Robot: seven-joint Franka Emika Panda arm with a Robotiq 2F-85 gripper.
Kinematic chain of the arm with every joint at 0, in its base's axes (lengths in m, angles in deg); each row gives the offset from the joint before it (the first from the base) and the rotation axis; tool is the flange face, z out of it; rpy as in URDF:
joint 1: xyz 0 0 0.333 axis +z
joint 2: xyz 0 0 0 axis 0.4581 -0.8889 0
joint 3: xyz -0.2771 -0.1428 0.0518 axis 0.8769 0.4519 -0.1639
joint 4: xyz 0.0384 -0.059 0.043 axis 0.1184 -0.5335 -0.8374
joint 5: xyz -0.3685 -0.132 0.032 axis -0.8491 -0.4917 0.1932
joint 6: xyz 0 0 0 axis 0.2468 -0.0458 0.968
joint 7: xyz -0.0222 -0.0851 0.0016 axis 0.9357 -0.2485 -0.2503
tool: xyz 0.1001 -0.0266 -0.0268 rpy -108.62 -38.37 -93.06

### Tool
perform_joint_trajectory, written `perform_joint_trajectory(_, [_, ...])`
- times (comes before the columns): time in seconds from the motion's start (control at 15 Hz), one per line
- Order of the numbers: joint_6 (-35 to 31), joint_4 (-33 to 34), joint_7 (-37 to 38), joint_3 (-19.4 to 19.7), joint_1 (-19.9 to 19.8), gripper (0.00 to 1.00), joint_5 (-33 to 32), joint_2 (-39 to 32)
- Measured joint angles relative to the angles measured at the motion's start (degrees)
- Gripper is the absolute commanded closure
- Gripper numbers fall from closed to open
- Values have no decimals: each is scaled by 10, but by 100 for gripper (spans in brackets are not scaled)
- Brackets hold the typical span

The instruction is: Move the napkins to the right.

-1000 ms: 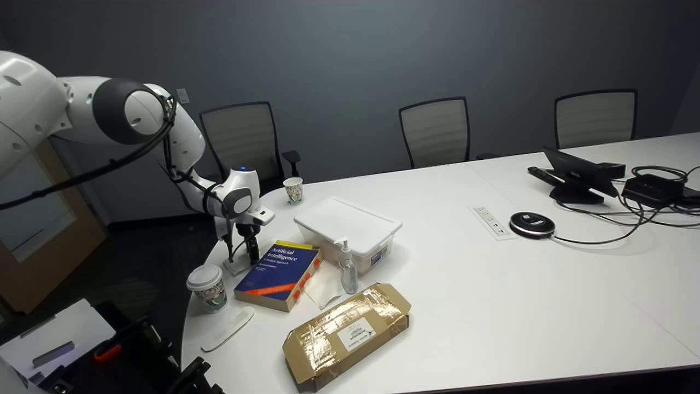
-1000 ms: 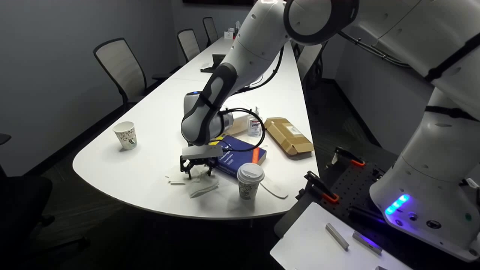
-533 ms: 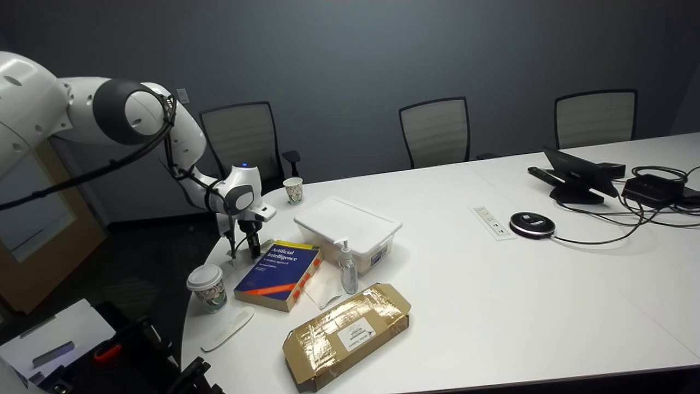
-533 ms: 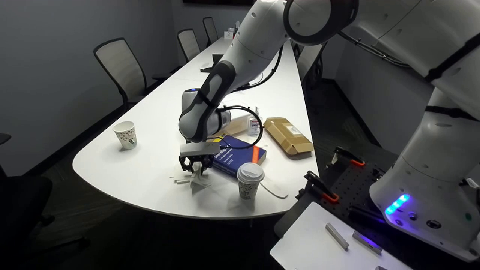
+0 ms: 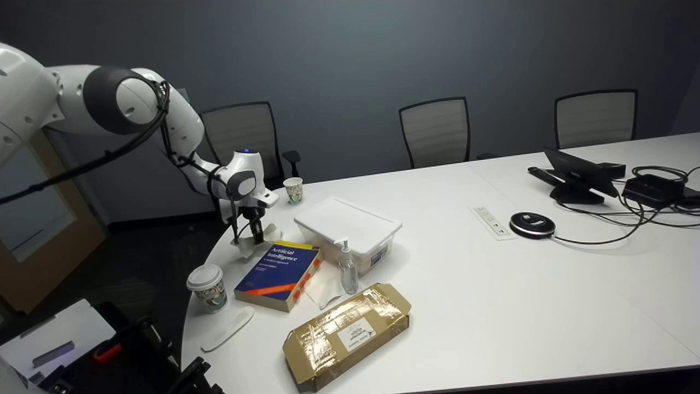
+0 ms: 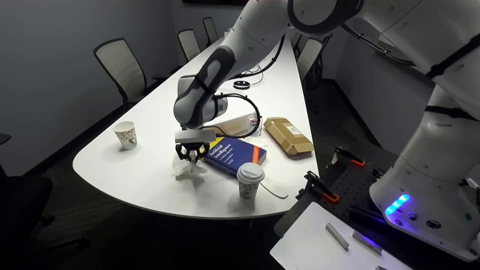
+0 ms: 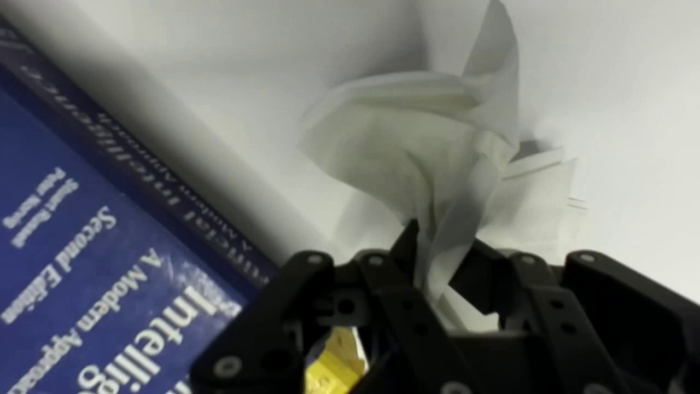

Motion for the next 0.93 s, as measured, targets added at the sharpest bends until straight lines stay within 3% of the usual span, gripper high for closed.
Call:
perform_joint_trajectory(0.4, [94, -52, 62, 33, -6, 97, 7, 142])
perform_joint_trajectory(0.67, [97, -166, 130, 60, -26, 97, 13, 247])
perform_joint_trajectory(0.93, [74, -294, 143, 60, -75, 97, 68, 318])
